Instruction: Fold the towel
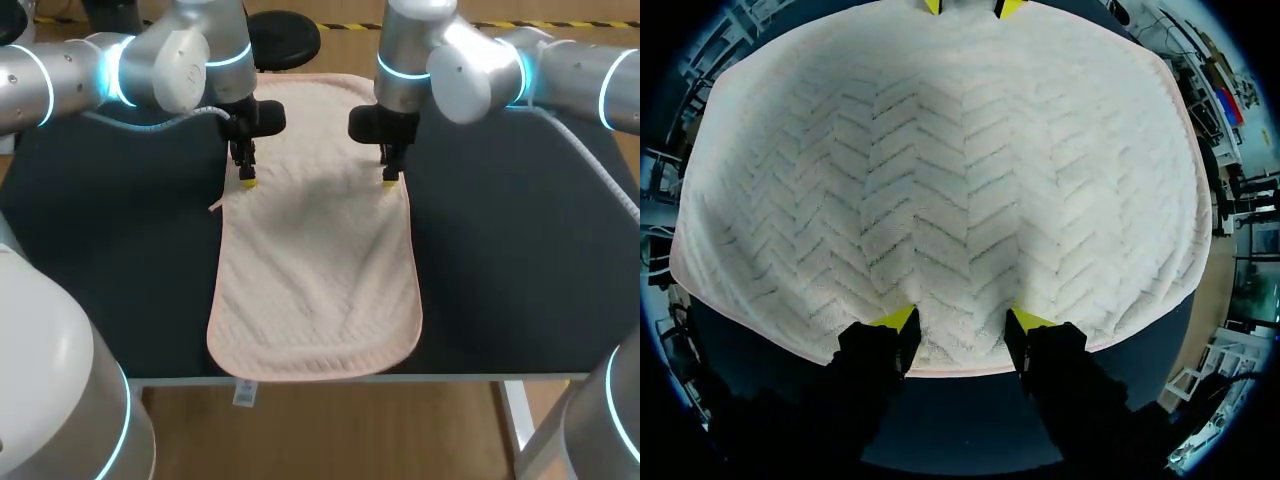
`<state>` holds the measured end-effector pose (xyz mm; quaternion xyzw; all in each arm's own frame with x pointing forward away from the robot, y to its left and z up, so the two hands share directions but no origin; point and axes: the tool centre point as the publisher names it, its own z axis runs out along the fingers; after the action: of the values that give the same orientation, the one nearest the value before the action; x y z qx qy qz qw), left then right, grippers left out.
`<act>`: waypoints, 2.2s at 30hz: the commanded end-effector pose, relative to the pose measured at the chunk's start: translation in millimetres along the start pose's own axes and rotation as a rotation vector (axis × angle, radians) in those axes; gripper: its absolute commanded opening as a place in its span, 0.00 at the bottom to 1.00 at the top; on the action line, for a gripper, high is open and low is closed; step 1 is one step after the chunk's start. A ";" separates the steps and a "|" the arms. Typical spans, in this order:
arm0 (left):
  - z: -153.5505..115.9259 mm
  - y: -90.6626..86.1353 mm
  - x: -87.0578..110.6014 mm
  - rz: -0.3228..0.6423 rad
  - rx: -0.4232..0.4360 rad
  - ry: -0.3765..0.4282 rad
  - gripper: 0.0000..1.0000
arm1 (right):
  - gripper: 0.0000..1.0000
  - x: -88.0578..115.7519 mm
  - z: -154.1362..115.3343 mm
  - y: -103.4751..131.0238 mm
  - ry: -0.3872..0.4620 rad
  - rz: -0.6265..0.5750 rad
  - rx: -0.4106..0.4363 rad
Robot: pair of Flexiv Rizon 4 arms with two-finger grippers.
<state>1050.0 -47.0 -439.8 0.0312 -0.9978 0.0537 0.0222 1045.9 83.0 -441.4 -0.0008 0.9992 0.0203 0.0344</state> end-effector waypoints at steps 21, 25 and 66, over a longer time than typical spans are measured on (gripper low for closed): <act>-51.5 3.4 0.0 -0.011 0.101 -0.106 0.00 | 0.00 6.6 -54.4 -7.8 -0.058 -0.025 -0.065; -80.7 0.9 -5.1 -0.004 0.102 -0.169 0.00 | 0.00 1.4 -75.9 -7.4 -0.095 -0.051 -0.071; -437.6 -69.7 -168.4 0.162 0.085 -0.897 0.00 | 0.00 -162.9 -429.9 -11.1 -0.891 -0.154 -0.087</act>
<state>1235.5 -56.8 -14.4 -0.0264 -0.9014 0.0820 -0.4244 1182.4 56.0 -6.2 -0.0700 0.8816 0.0615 0.4628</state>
